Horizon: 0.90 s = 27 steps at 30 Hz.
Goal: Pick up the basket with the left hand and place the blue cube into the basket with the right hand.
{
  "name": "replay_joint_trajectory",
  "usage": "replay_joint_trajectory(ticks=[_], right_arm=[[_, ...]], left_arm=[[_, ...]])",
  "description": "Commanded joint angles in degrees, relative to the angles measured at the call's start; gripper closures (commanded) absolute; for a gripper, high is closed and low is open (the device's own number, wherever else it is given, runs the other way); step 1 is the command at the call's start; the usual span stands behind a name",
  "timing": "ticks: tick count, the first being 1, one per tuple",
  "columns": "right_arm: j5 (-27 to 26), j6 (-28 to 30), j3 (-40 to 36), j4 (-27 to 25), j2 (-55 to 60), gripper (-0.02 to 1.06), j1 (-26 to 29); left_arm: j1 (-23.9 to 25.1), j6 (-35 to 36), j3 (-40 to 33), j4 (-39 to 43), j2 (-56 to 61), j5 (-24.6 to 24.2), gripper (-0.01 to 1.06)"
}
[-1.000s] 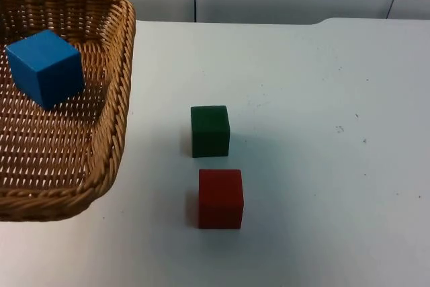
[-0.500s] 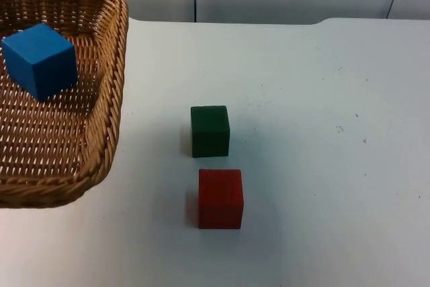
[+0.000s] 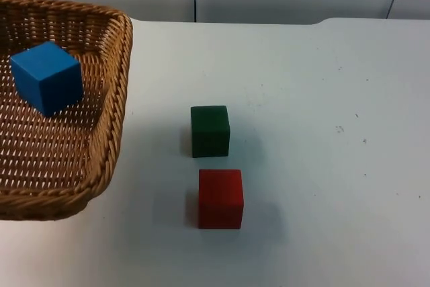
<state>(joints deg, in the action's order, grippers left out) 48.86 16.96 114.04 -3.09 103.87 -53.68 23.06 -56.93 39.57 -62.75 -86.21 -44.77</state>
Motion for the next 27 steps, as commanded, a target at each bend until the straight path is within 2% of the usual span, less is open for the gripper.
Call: replay_joint_trajectory(ticks=[1, 5, 6, 10, 11, 15, 16, 20, 27], right_arm=[[-7.26, 2.34, -8.11, -3.63, -2.1, 0.19, -0.19], [-20.29, 3.14, -26.76, -4.43, -8.99, 0.19, -0.19], [-20.29, 3.14, -26.76, -4.43, -8.99, 0.19, -0.19], [-27.5, 2.81, -41.82, -4.7, -17.95, 0.19, -0.19], [-27.5, 2.81, -41.82, -4.7, -17.95, 0.19, -0.19], [-33.31, 2.57, -55.19, -6.37, -28.97, 0.19, -0.19], [-33.31, 2.57, -55.19, -6.37, -28.97, 0.19, -0.19], [-36.75, 2.29, -64.23, -7.82, -39.0, 0.19, -0.19], [-37.02, 0.9, -72.8, -7.97, -50.05, 0.19, -0.19]], left_arm=[[0.11, -1.18, 1.02, -3.26, 0.14, -0.89, 1.05], [0.11, -1.18, 1.17, -4.17, -0.1, 1.42, 1.05], [0.11, -1.18, 1.17, -4.17, -0.1, 1.42, 1.05], [0.11, -1.96, 1.25, -4.4, -2.74, 2.19, 1.05], [0.11, -1.96, 1.25, -4.4, -2.74, 2.19, 1.05], [-0.02, -8.11, 1.25, -8.09, -7.36, 1.99, 1.05], [-0.02, -8.11, 1.25, -8.09, -7.36, 1.99, 1.05], [-0.02, -13.3, 1.25, -13.7, -11.0, 1.96, 1.05], [-0.02, -16.77, 2.06, -16.31, -16.37, 1.96, 1.05]])
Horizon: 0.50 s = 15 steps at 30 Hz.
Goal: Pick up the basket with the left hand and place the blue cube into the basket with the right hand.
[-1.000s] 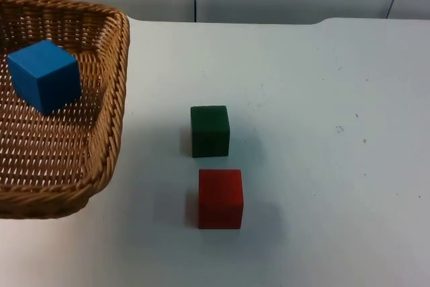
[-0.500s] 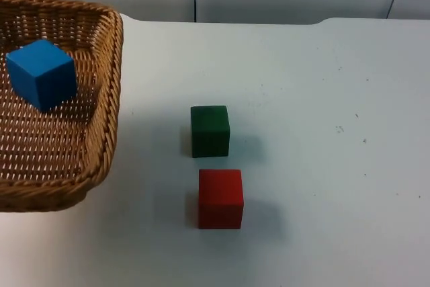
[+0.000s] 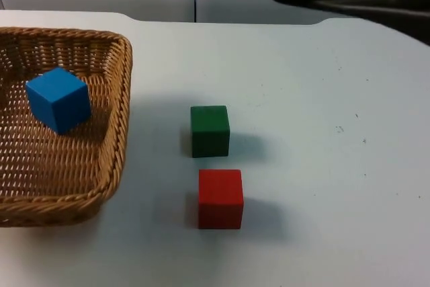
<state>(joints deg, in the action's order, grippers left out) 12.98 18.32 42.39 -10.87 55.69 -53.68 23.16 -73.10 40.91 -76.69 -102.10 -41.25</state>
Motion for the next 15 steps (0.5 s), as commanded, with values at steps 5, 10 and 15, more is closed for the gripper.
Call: replay_joint_trajectory(ticks=[5, 10, 15], right_arm=[[-1.26, -1.28, -5.8, -1.46, -7.94, 0.19, -0.19], [-1.26, -3.41, -8.62, -1.46, -11.52, 0.19, -0.19], [-0.63, -3.53, -9.74, -1.46, -12.44, 0.19, -0.19]], left_arm=[[-0.21, -1.53, 2.58, -2.4, -3.83, -2.63, 1.05], [-0.21, -3.29, 3.19, -3.39, -5.43, -2.39, 1.05], [-0.21, -5.98, 3.19, -5.25, -7.21, -2.39, 1.05]])
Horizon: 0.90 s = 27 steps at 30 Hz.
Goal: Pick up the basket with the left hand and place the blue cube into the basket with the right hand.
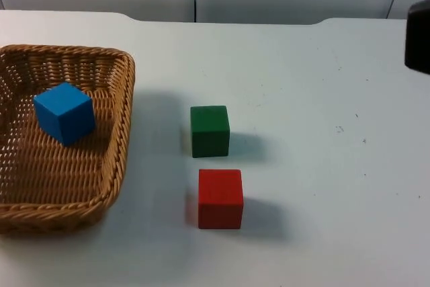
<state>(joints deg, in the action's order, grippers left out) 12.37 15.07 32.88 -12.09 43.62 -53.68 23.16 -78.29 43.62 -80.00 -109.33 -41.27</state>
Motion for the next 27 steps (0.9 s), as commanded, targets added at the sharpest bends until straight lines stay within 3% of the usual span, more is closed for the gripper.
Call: replay_joint_trajectory(ticks=[1, 14, 15, 18, 19, 21, 22, 23, 24, 25, 27], right_arm=[[-0.03, -0.61, -0.23, -0.25, -0.37, 0.19, -0.19], [0.19, -1.18, -0.23, -0.13, -0.37, 0.19, -0.19], [0.19, -1.18, -0.23, -0.12, -0.37, 0.19, -0.19], [0.19, -1.18, -0.23, -0.12, -0.37, 0.19, -0.19], [0.19, -1.18, -0.23, -0.12, -0.37, 0.19, -0.19], [0.19, -1.18, -0.23, -0.12, -0.37, 0.19, -0.19], [0.19, -1.18, -0.23, -0.12, -0.37, 0.19, -0.19], [0.19, -1.18, -0.23, -0.12, -0.37, 0.19, -0.19], [0.19, -1.18, -0.23, -0.12, -0.37, 0.19, -0.19], [0.3, -1.18, -0.23, -0.13, -0.37, 0.19, -0.19], [0.43, -1.18, -0.23, -0.13, -0.37, 0.19, -0.19]], left_arm=[[-0.21, -1.32, 0.48, -1.94, -0.51, -2.27, 1.05], [-0.21, -3.13, 0.48, -1.69, -1.05, -1.73, 1.02], [-0.21, -3.13, 0.48, -1.69, -1.05, -1.62, 0.98], [-0.21, -3.13, 0.48, -1.69, -1.05, -0.76, 0.64], [-0.21, -3.13, 0.48, -1.69, -1.05, -0.76, 0.64], [-0.21, -3.13, 0.48, -1.8, -1.05, -0.48, 0.41], [-0.21, -3.13, 0.48, -1.8, -1.05, -0.39, 0.25], [-0.21, -3.13, 0.48, -1.8, -1.05, -0.39, 0.25], [-0.21, -3.13, 0.59, -1.8, -1.05, -0.39, 0.1], [-0.21, -3.02, 0.86, -1.55, -1.05, -0.53, 0.03], [-0.21, -2.01, 1.71, -0.06, -1.05, -1.83, 0.0]])
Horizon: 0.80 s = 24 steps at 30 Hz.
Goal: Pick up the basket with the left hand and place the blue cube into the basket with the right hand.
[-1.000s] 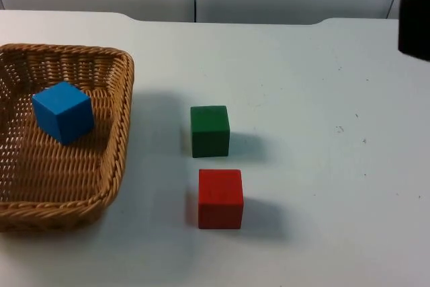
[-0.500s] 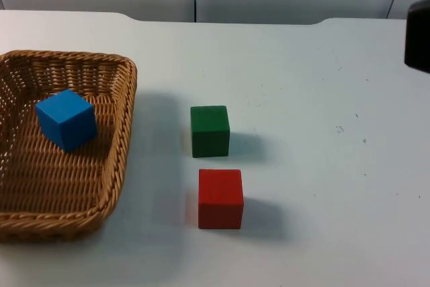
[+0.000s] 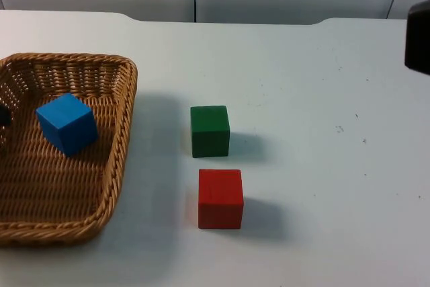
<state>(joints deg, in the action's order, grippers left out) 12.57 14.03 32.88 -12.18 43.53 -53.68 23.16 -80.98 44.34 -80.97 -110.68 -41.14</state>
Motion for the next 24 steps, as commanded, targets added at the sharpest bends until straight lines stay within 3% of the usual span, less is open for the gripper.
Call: replay_joint_trajectory(ticks=[1, 6, 10, 15, 17, 24], right_arm=[[0.23, -0.14, -0.23, -0.04, -0.28, 0.19, -0.19], [0.58, -0.14, -0.23, -0.04, -0.28, 0.19, -0.19], [0.59, -0.14, -0.23, 0.08, -0.28, 0.19, -0.19], [0.25, -0.03, -0.23, 0.34, -0.28, 0.19, -0.19], [-0.18, -0.03, -0.23, 0.43, -0.28, 0.19, -0.19], [-2.05, 1.48, -0.23, 0.47, -0.28, 0.19, -0.19]], left_arm=[[-0.21, 0.68, 0.99, 0.9, 0.3, -1.96, 0.0], [-0.11, 2.32, 2.4, 2.77, 2.5, -2.74, 0.0], [-0.11, 3.19, 2.4, 4.03, 7.83, 4.59, 0.0], [-0.11, 5.69, 2.4, 4.15, 16.4, 9.15, 0.0], [-0.11, 6.96, 2.4, 4.15, 18.73, 9.16, 0.0], [-0.11, 11.17, 2.4, 4.68, 36.57, 1.79, 0.0]])
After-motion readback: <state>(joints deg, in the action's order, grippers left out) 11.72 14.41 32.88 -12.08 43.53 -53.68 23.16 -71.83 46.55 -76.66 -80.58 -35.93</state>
